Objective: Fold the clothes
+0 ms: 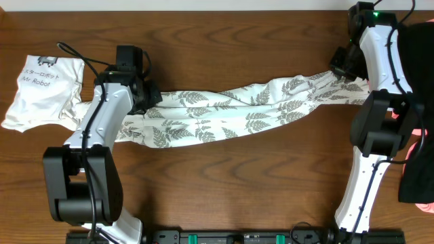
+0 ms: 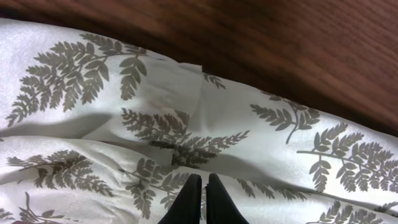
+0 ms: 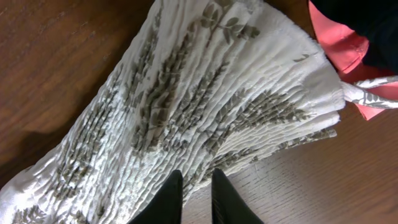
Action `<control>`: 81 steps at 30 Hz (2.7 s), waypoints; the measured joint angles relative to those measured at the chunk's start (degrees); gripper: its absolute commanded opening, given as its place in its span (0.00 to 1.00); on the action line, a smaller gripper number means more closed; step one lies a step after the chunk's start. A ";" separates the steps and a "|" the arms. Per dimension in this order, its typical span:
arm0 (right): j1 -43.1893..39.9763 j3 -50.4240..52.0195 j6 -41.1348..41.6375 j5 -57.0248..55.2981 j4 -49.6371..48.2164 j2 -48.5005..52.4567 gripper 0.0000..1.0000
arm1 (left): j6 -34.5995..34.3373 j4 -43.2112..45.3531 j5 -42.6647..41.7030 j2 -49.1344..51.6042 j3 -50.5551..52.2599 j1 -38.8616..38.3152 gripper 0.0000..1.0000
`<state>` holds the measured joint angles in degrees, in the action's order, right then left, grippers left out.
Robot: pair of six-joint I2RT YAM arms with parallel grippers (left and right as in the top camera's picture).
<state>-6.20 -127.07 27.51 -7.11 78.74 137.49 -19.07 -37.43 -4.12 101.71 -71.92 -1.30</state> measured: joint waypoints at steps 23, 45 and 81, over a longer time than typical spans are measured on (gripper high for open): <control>0.00 1.22 17.62 2.75 -5.16 0.00 0.42 | 0.07 -0.92 0.00 0.00 0.00 0.00 0.08; 0.07 7.26 17.49 0.81 -6.75 -1.27 0.16 | 0.90 -0.94 0.00 0.00 0.00 0.00 0.08; 0.04 13.31 24.90 0.70 -13.42 -2.56 0.72 | 1.07 -0.94 0.00 0.00 0.00 0.00 0.15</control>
<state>-6.15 -113.75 52.40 -6.42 65.32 134.93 -18.00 -38.37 -4.12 101.71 -71.92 -1.30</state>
